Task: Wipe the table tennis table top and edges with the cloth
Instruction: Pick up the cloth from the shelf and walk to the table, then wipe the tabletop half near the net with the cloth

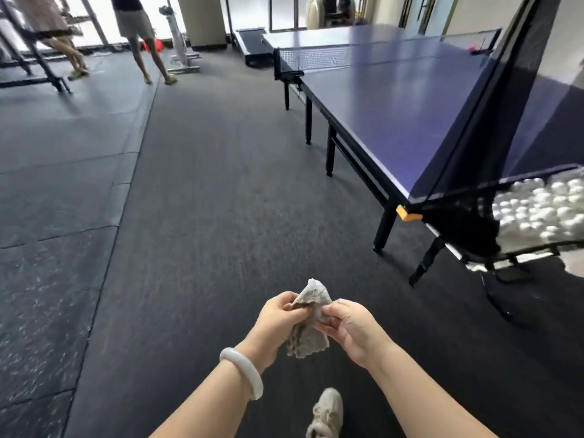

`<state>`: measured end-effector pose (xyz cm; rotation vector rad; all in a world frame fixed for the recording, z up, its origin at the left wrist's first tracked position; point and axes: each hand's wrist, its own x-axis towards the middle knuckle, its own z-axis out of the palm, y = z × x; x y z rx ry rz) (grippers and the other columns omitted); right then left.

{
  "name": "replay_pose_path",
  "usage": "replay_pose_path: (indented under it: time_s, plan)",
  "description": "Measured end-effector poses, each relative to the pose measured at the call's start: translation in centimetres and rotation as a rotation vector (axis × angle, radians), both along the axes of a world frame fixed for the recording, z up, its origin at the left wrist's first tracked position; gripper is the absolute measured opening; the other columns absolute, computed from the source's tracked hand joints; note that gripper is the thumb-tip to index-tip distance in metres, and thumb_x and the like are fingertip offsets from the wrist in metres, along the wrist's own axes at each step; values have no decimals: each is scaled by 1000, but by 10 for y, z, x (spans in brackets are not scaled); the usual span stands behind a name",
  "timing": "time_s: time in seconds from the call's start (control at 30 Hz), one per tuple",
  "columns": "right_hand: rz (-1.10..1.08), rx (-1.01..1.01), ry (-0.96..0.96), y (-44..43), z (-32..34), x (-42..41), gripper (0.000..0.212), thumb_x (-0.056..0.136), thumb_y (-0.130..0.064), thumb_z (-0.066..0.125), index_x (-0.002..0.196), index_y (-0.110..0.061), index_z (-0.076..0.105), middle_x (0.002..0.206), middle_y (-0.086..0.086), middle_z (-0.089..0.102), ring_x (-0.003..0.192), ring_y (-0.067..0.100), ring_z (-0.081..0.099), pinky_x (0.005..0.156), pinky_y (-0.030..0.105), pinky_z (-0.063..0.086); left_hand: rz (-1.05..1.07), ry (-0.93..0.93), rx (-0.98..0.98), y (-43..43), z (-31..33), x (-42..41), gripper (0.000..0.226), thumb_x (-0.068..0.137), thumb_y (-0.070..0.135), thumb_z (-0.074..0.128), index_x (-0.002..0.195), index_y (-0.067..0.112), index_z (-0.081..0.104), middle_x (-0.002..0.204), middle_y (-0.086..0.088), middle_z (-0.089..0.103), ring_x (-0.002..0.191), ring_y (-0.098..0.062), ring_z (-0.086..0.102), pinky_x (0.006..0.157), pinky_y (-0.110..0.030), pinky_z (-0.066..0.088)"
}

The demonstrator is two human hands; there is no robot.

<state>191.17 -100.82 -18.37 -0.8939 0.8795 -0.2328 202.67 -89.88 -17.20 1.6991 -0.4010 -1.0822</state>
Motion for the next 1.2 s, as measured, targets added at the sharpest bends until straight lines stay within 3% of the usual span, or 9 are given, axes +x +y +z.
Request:
replay_pose_path:
  time_s: [0.2,0.33,0.57,0.7,0.8,0.87,1.0,1.2]
  plan:
    - [-193,-38,87,-141,9,74,13,95,9,52,91,-3,55,79,13,61,72,21,60,64,31,52,76,-52,57,-128,5,84,12,94,0,55,99,-2,65,92,-19,68,86,-25,60,75,-40,49]
    - [-353,-89,136,-234,3,115,12,97,4,52,94,-5,59,82,10,63,70,18,60,56,27,51,15,-68,68,-217,1,149,11,91,-3,57,99,-4,64,88,-14,64,84,-24,59,72,-39,47]
    - [-640,-176,295,-376,-30,173,12,97,0,56,100,-8,64,88,8,68,74,17,63,65,31,51,-246,-148,69,-395,-20,270,26,82,-13,59,90,9,69,85,-9,68,82,-22,62,83,-49,54]
    - [-846,-138,423,-431,-38,200,12,97,-1,58,95,-12,64,96,12,68,86,24,63,76,38,51,-421,-215,89,-493,-27,319,25,82,-10,58,90,11,70,80,-4,67,76,-18,61,73,-40,54]
    - [-944,-117,542,-462,-43,213,15,98,-4,58,92,-16,64,101,12,69,98,29,65,90,44,51,-610,-295,95,-562,-30,335,22,82,-5,59,82,16,67,71,3,61,69,-13,56,64,-28,44]
    - [-967,-132,619,-475,-41,218,15,98,-5,57,94,-17,65,100,10,69,97,29,65,91,46,53,-688,-341,110,-597,-34,336,15,83,-2,60,85,11,67,72,0,60,68,-15,53,64,-29,41]
    - [-1053,-140,803,-510,-44,210,20,97,-3,47,104,-13,64,97,7,63,83,25,58,65,34,49,-856,-387,122,-667,-53,325,14,86,1,57,91,10,68,77,-1,61,72,-17,55,66,-29,41]
    - [-1157,-209,1060,-556,-36,174,38,91,8,40,122,-8,55,120,12,56,106,33,55,86,42,49,-949,-478,115,-734,-73,292,9,89,11,58,96,5,60,80,1,57,71,-16,50,57,-27,37]
